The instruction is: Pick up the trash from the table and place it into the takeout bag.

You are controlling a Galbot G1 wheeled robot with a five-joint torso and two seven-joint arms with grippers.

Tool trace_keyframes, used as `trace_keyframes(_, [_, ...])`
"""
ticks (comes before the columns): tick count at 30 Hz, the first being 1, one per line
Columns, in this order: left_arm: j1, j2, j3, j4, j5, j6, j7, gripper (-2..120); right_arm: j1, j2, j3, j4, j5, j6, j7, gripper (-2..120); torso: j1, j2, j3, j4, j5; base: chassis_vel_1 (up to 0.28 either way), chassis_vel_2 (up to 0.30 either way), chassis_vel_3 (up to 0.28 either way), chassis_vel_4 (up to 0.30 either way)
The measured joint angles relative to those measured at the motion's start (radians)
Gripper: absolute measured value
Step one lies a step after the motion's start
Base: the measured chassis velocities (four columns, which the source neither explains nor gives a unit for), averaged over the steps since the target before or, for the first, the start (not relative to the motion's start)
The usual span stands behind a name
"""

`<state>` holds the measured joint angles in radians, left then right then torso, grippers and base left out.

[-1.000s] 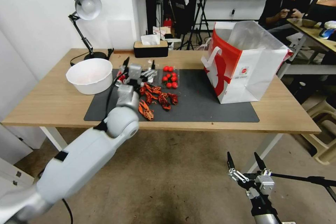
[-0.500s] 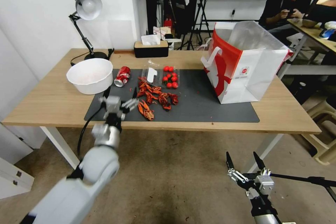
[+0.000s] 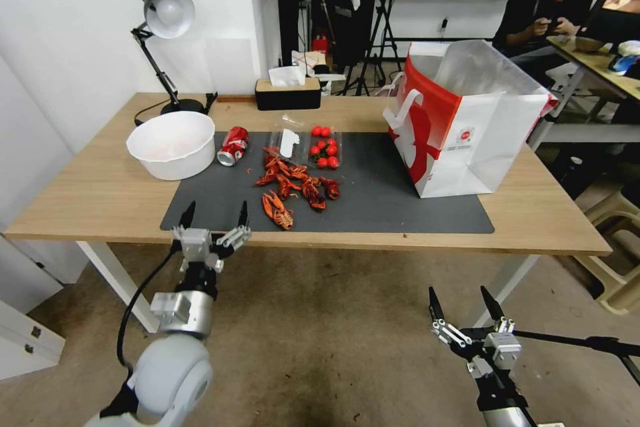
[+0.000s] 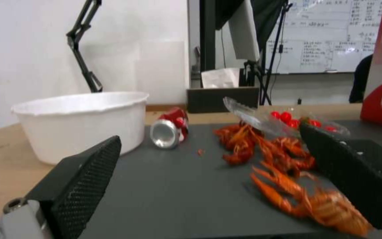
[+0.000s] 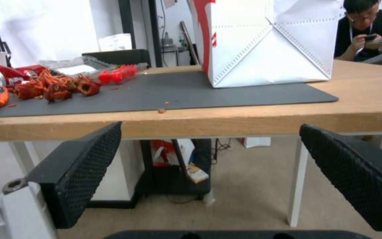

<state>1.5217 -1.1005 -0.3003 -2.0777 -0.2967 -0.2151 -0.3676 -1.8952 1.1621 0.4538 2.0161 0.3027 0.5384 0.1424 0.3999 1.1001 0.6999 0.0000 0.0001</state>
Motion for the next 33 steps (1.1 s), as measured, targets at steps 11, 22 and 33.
trace_keyframes(11, [0.057,-0.031,-0.008,0.019,0.031,-0.016,0.02,100,-0.001,-0.007,0.003,0.014,0.007,-0.004,0.002,100,0.0,0.0,0.0,0.0,0.0,0.0,0.0,0.0,0.0])
trace_keyframes(22, [-0.086,0.0,-0.007,0.07,-0.031,0.001,0.062,100,-0.012,-0.005,0.018,0.021,0.007,-0.004,0.003,100,0.0,0.0,0.0,0.0,0.0,0.0,0.0,0.0,0.0])
trace_keyframes(33, [-0.314,0.138,0.028,0.128,-0.192,0.146,0.302,100,-0.006,0.001,0.019,0.02,0.006,-0.014,0.003,100,0.0,0.0,0.0,0.0,-0.0003,0.0,0.0,0.0,0.0])
